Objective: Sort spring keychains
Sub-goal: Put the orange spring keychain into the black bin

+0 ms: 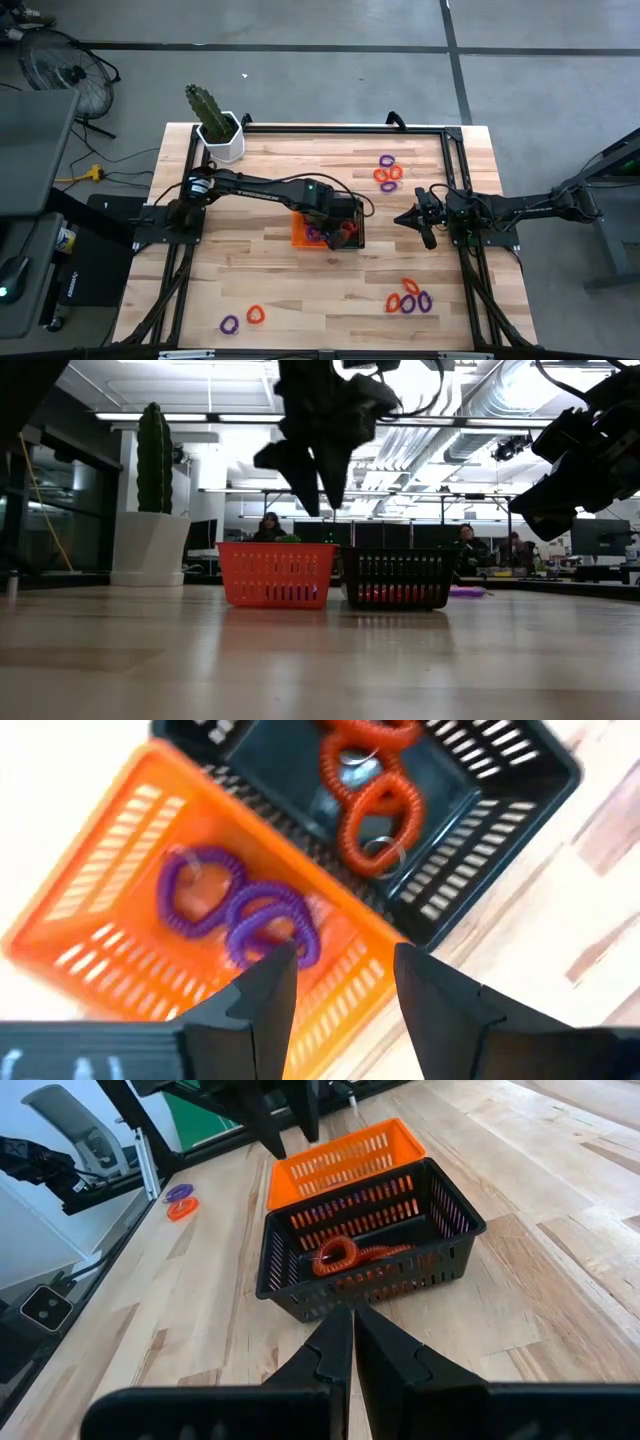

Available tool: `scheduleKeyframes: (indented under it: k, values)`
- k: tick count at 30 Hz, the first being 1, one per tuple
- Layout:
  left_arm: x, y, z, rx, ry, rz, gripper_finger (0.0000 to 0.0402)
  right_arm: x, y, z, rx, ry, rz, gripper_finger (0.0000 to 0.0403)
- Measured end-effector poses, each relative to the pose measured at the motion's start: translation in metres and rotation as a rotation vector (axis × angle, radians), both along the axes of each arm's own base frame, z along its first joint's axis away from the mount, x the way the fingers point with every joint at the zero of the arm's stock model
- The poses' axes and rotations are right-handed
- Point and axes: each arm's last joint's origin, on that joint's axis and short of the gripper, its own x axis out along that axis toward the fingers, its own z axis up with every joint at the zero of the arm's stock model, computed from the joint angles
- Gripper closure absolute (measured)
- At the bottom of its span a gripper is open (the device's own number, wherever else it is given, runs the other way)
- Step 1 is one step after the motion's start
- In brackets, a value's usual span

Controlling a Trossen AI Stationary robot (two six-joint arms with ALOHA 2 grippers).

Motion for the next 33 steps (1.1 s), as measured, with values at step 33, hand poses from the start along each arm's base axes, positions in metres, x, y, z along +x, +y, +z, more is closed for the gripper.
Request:
scheduleKeyframes:
  k: [33]
  values:
    - [-0.172,-0.141,-0.056,-0.218,0.218,0.308,0.0236,0.000,0.000,0.000,0.000,0.001,0.000,0.0391]
